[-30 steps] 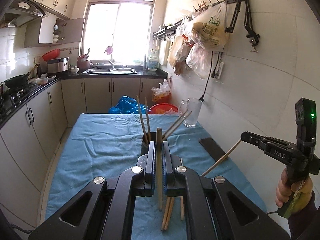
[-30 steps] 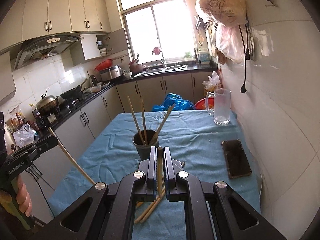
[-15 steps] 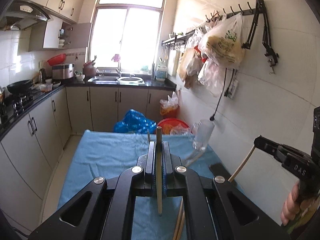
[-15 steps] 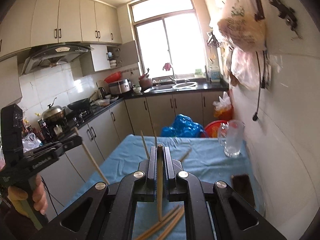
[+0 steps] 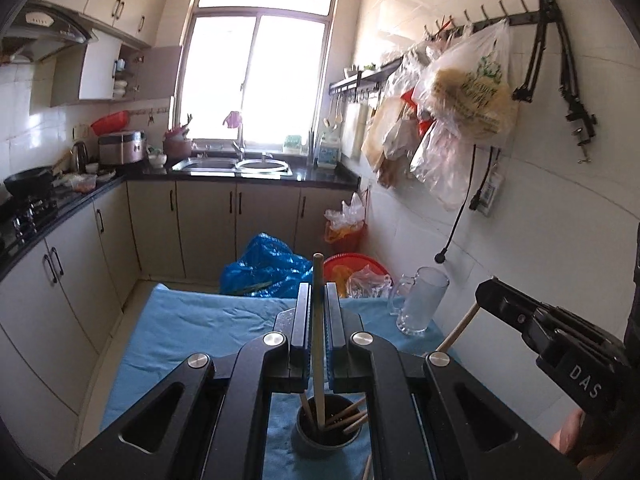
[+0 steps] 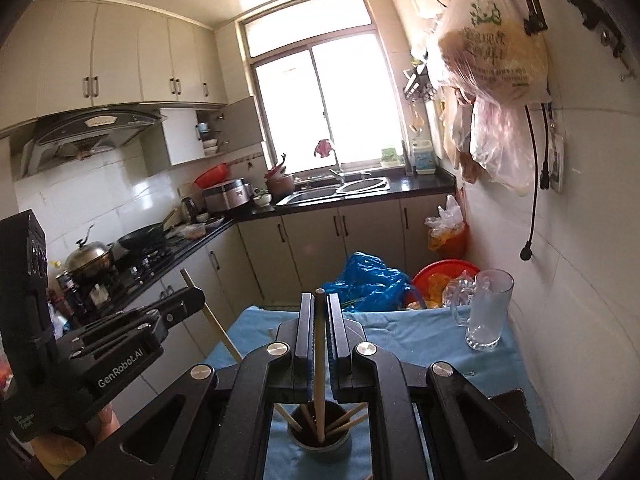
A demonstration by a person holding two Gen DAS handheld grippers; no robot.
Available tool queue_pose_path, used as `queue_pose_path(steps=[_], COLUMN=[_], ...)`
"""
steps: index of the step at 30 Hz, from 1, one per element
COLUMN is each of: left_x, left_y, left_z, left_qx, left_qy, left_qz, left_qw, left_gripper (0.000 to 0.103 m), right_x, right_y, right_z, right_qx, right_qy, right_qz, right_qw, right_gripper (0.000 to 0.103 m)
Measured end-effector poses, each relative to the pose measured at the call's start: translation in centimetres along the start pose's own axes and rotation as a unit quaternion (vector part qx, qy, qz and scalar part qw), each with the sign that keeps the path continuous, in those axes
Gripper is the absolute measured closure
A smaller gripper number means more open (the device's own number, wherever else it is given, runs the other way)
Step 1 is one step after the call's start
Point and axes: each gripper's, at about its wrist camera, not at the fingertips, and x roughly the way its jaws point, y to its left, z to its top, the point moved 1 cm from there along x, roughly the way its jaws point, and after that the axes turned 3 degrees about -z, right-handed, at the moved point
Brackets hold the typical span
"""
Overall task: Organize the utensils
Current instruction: 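Lift both chopsticks and lower them into the black cup, then open both tools to release the chopsticks into the cup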
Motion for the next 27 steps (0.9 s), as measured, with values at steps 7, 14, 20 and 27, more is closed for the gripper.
queue_pose_path(steps=[7, 14, 20, 27], left_x=[4.8, 4.4, 1.4, -3.5], left_y=[2.0, 3.1, 3.4, 4.1], left_z=[-2.5, -3.3, -3.2, -4.0], left_qx=[-0.022, -0.037, -0.038, -0.046], left_qy=[0.051, 0.056, 0.030, 0.011], left_qz=[0.006, 0.002, 0.006, 0.011], left_qw=[0.9984, 0.9978, 0.9988, 0.9988], left_gripper=[0.098, 0.089, 0.068, 0.059], right_x=[5.2, 7.5, 6.7, 2.9], right_y=[-2.1, -2.9, -2.5, -1.7], right_z=[-2.9, -5.0, -4.4, -3.5], right_qx=[0.025, 0.031, 0.022, 0.017], right_qy=[0.062, 0.089, 0.072, 0.047], right_qz=[-0.004, -0.005, -0.006, -0.002], right_qw=[0.998, 0.996, 0.997, 0.999], right_gripper=[0.097, 0.095, 0.072, 0.060])
